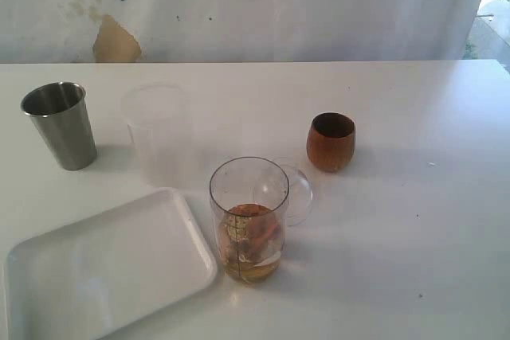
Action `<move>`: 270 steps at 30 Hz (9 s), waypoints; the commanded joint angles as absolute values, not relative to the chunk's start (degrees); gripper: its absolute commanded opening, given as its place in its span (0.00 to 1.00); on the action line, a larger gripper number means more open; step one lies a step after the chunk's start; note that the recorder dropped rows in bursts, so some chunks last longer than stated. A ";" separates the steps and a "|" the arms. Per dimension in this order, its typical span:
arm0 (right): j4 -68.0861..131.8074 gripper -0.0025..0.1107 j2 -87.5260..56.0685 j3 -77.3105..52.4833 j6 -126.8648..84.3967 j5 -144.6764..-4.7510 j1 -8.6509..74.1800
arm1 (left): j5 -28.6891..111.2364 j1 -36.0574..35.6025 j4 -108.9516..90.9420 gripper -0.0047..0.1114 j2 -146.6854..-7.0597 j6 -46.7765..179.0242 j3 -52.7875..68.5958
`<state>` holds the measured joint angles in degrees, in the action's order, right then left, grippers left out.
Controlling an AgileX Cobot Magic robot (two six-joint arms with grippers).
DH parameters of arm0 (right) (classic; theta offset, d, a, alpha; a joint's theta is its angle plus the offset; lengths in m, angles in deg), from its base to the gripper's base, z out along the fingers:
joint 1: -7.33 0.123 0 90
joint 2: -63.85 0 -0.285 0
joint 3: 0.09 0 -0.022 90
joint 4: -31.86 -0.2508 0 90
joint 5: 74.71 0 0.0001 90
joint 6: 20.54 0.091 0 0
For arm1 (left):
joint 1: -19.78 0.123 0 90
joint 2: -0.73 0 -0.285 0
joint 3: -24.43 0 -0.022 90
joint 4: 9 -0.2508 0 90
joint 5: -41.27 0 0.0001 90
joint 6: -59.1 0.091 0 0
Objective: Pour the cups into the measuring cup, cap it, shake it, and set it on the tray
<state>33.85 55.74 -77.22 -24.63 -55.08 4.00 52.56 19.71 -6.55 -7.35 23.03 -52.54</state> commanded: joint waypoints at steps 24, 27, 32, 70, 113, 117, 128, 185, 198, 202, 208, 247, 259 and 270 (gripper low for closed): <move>33.92 0.02 56.07 -77.31 -24.91 -55.11 3.81 | 57.86 19.60 -6.38 0.04 -7.06 69.50 -52.79; 33.92 0.02 56.07 -77.31 -24.91 -55.11 3.81 | 57.86 19.60 -6.38 0.04 -7.06 69.50 -52.79; 33.92 0.02 56.07 -77.31 -24.91 -55.11 3.81 | 57.59 19.60 -6.38 0.04 -7.06 69.50 -52.79; 39.24 0.02 56.07 -77.31 -17.57 -101.78 3.91 | 55.99 19.60 -6.38 0.04 -7.06 69.61 -52.79; -6.73 0.53 -20.52 -26.29 -56.95 -45.37 21.09 | 55.99 19.60 -6.38 0.04 -7.06 69.61 -52.79; -6.63 0.53 -26.50 -23.12 -56.95 -46.81 23.47 | 55.99 19.60 -6.38 0.04 -7.06 69.61 -52.79; -0.40 0.57 -39.07 -13.92 -50.91 -45.33 24.61 | 55.99 19.60 -6.38 0.04 -7.06 69.61 -52.79; 9.07 0.49 -51.66 -1.39 -38.47 -29.17 19.30 | 55.99 19.60 -6.38 0.04 -7.06 69.61 -52.79; 10.57 0.49 -53.49 -1.39 -35.64 -30.21 19.30 | 55.99 19.60 -6.38 0.04 -7.06 69.61 -52.79; 10.57 0.49 -52.46 -1.39 -35.64 -30.20 19.30 | 55.99 19.60 -6.38 0.04 -7.06 69.61 -52.79; 6.62 0.49 -51.21 -1.15 -35.90 -31.67 19.30 | 55.99 19.60 -6.38 0.04 -7.06 69.61 -52.79; 5.79 0.49 -54.84 0.48 -34.81 -30.11 20.59 | 55.99 19.60 -6.38 0.04 -7.06 69.61 -52.79; 18.03 0.49 -55.99 0.89 -29.01 -21.71 20.59 | 55.99 19.60 -6.38 0.04 -7.06 69.61 -52.79; 29.48 0.49 -50.70 0.89 -22.86 -16.36 20.46 | 55.95 19.60 -6.50 0.04 -7.06 69.61 -52.79</move>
